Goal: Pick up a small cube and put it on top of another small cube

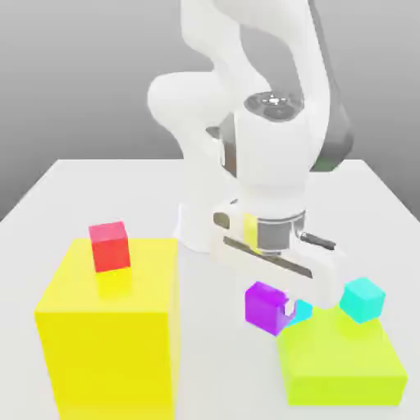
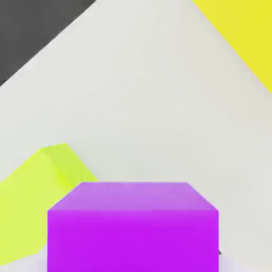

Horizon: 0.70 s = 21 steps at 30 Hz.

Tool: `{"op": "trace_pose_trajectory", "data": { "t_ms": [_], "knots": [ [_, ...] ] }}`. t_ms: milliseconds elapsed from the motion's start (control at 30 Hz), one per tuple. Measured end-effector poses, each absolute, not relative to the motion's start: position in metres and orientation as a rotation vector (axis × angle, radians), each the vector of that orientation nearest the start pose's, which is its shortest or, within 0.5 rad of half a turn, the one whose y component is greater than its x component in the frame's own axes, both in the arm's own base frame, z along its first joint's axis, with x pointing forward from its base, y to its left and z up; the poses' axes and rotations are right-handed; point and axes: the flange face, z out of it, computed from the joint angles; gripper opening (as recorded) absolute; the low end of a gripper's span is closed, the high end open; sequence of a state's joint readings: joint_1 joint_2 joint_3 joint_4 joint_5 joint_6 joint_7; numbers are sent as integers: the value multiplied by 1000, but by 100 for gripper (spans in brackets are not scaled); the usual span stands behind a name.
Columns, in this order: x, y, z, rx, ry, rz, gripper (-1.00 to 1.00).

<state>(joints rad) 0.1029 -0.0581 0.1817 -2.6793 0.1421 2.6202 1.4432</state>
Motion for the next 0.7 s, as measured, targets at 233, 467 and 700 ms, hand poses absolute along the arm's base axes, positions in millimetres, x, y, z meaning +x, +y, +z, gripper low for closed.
{"op": "trace_pose_trajectory", "data": {
  "t_ms": [233, 467, 700],
  "knots": [
    [373, 190, 286, -2884, 1195, 51, -100],
    [340, 250, 291, -3071, 638, 15, -100],
    [340, 249, 252, -3075, 634, 4, 100]
  ]
}}
